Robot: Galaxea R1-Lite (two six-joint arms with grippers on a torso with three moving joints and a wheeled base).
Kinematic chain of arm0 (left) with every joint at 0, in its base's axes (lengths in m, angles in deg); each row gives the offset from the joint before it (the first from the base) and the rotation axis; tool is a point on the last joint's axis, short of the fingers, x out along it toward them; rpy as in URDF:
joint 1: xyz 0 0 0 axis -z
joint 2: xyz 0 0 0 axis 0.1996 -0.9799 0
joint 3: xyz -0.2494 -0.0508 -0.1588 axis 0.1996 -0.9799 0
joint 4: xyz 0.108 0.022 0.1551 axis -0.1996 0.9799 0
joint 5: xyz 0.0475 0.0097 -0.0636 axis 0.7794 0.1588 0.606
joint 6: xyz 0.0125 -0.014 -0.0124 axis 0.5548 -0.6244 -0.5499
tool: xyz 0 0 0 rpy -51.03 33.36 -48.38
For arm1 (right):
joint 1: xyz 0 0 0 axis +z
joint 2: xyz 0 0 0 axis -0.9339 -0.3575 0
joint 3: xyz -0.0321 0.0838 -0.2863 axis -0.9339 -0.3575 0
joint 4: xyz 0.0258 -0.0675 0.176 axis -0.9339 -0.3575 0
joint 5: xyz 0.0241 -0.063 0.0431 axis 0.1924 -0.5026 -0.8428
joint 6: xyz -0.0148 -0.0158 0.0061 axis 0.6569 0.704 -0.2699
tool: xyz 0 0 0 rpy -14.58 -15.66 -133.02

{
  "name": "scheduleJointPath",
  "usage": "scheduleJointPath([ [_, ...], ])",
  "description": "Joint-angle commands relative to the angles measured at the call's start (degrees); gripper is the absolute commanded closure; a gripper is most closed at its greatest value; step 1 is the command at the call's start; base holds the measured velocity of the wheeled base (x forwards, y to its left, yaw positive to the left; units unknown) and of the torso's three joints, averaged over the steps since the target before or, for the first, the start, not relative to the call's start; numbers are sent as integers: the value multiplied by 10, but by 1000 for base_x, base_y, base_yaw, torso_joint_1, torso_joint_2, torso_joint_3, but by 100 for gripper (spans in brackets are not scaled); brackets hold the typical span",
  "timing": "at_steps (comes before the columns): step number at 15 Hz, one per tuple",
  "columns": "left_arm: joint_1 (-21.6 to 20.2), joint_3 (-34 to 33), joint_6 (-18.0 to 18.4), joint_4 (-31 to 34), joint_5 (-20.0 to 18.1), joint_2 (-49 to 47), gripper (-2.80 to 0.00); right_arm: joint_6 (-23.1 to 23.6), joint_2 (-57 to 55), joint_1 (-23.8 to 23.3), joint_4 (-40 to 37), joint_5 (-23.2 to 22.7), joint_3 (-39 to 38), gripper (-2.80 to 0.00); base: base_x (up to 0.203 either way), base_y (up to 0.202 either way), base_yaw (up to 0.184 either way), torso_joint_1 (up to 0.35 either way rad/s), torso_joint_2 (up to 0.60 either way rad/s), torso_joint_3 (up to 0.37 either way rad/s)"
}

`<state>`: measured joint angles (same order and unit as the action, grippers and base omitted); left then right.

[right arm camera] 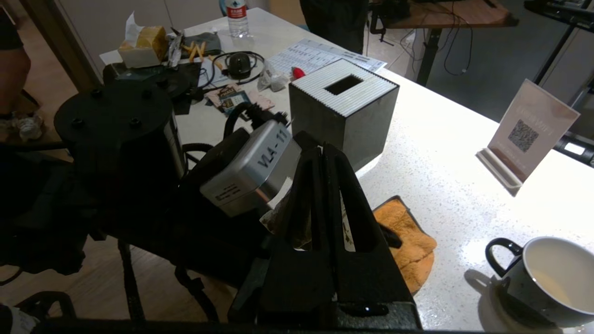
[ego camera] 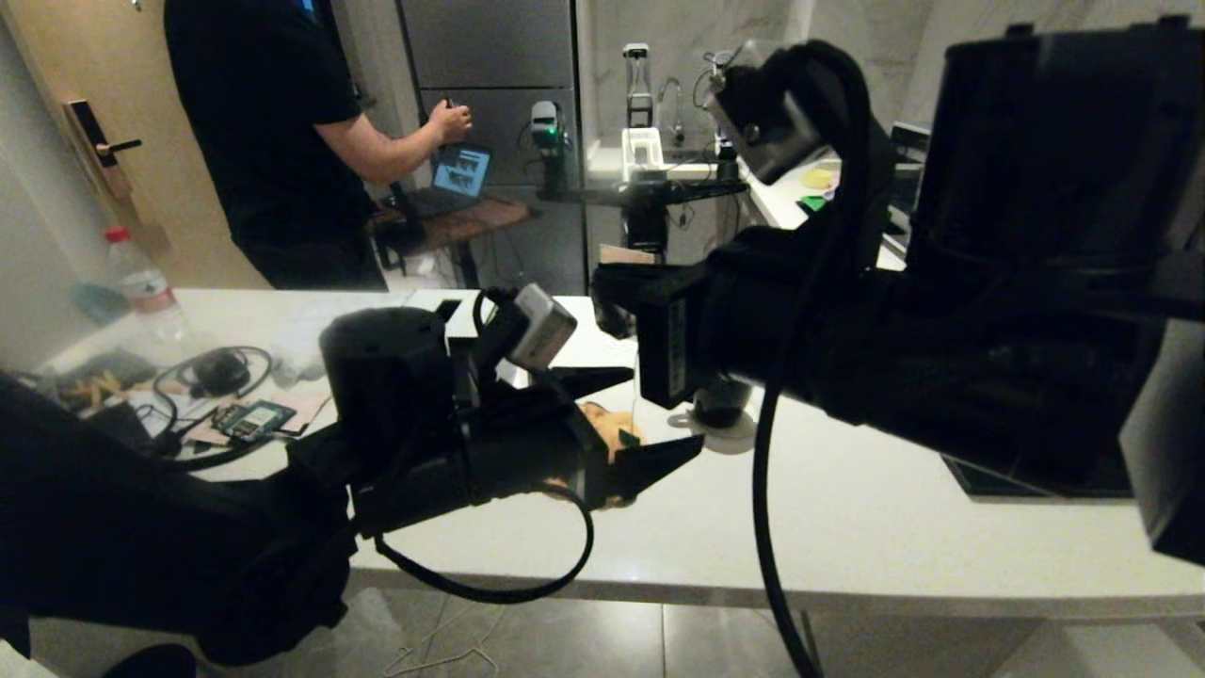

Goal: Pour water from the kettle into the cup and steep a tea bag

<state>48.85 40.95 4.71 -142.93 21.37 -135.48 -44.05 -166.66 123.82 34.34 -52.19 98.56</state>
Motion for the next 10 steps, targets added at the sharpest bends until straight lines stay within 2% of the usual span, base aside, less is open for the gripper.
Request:
scheduleJointPath([
  [1, 2, 4, 0, -3, -2, 2, -280, -2, 1, 3, 2, 4, -2, 0, 0, 0, 0, 0, 0, 0],
  [2, 3, 5, 0, -3, -2, 2, -280, -2, 3, 4, 2, 5, -4, 0, 0, 0, 0, 0, 0, 0],
  [3, 3, 6, 0, -3, -2, 2, 0, -2, 5, 4, 2, 5, -9, 0, 0, 0, 0, 0, 0, 0],
  [10, 2, 5, 2, -4, -2, 3, 0, -4, 8, 4, 3, 5, -17, 0, 0, 0, 0, 0, 0, 0],
])
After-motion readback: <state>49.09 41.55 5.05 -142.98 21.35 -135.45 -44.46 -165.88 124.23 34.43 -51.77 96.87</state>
